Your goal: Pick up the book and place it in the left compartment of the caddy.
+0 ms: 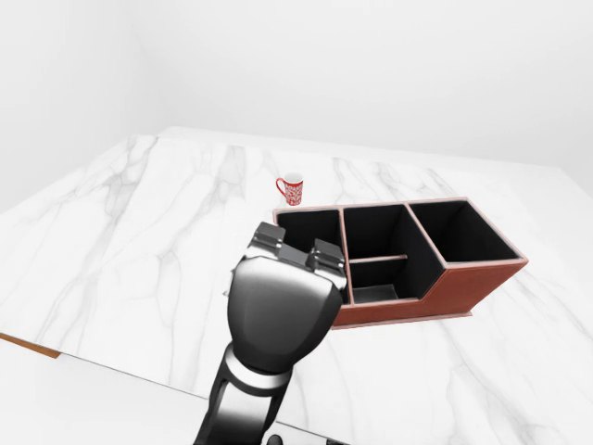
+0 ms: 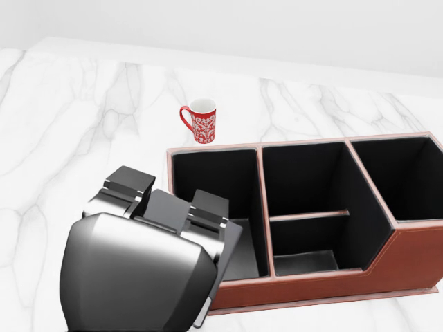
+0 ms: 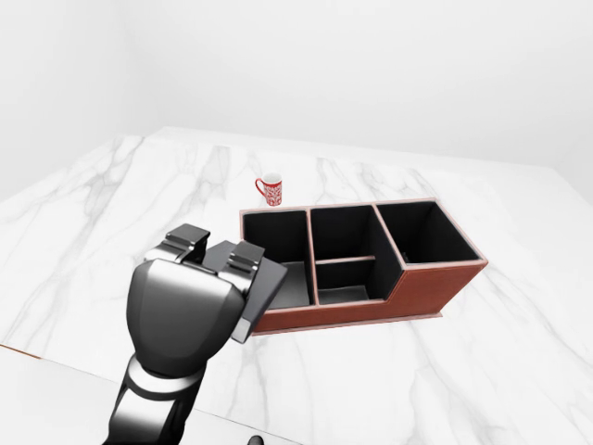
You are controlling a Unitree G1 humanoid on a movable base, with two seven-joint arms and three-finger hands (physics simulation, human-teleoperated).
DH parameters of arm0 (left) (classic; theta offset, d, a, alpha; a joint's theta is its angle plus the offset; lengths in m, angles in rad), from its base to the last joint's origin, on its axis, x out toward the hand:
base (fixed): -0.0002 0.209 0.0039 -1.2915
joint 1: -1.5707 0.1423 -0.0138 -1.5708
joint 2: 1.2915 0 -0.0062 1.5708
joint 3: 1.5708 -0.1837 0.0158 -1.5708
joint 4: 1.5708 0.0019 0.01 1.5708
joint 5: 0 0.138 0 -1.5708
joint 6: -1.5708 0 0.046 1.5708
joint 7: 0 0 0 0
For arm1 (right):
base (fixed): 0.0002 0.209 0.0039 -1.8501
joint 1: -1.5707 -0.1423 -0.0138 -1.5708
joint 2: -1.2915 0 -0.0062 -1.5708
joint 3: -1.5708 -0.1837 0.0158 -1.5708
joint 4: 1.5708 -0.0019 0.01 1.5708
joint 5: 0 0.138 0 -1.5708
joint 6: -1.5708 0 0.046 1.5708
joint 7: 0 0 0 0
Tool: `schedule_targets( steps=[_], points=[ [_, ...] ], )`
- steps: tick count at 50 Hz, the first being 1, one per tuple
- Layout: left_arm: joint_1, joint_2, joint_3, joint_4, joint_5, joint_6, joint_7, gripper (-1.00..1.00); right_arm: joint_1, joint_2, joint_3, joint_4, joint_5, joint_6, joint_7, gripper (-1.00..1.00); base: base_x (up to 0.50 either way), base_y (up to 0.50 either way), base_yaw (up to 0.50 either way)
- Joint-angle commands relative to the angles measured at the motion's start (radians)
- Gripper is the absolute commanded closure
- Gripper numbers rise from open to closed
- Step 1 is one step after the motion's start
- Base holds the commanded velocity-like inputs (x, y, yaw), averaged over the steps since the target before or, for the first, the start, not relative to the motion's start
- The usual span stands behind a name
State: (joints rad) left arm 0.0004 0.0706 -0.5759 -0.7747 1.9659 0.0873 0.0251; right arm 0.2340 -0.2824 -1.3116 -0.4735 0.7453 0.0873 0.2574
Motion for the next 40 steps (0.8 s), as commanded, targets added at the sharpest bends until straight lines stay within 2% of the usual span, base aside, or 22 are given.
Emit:
schedule_targets(
  steps=[1,11,17,19,20,23,28,40],
  points=[
    [-0.096,0.025,-0.032,0.047,0.006,0.000,-0.028,1.00,0.001,0.001,0.003,0.002,0.000,0.000,0.001,-1.00,0.00,0.00,0.00],
    [-0.149,0.049,-0.060,0.094,0.006,0.000,-0.056,1.00,0.004,-0.004,-0.007,-0.012,0.011,0.000,-0.005,-1.00,0.00,0.00,0.00],
    [-0.194,0.038,-0.058,0.122,0.006,0.000,-0.083,1.00,0.000,-0.001,-0.002,-0.005,0.001,0.000,0.001,-1.00,0.00,0.00,0.00],
    [-0.196,0.040,-0.061,0.123,0.006,0.000,-0.084,1.00,0.000,-0.001,-0.002,-0.006,0.001,0.000,0.001,-1.00,0.00,0.00,0.00],
    [-0.197,0.020,-0.061,0.131,0.006,0.000,-0.084,1.00,0.000,0.000,-0.001,-0.004,-0.001,0.000,0.002,-1.00,0.00,0.00,0.00],
    [-0.207,0.009,-0.065,0.159,0.006,0.000,-0.084,1.00,-0.003,0.003,0.006,0.005,-0.008,0.000,0.007,-1.00,0.00,0.00,0.00],
    [-0.212,0.008,-0.065,0.165,0.006,0.000,-0.085,1.00,-0.001,0.003,0.008,0.006,-0.008,0.000,0.006,-1.00,0.00,0.00,0.00],
    [-0.307,-0.008,-0.054,0.206,0.006,0.000,-0.168,1.00,-0.001,0.003,0.008,0.004,-0.006,0.000,0.005,-1.00,0.00,0.00,0.00]
  ],
)
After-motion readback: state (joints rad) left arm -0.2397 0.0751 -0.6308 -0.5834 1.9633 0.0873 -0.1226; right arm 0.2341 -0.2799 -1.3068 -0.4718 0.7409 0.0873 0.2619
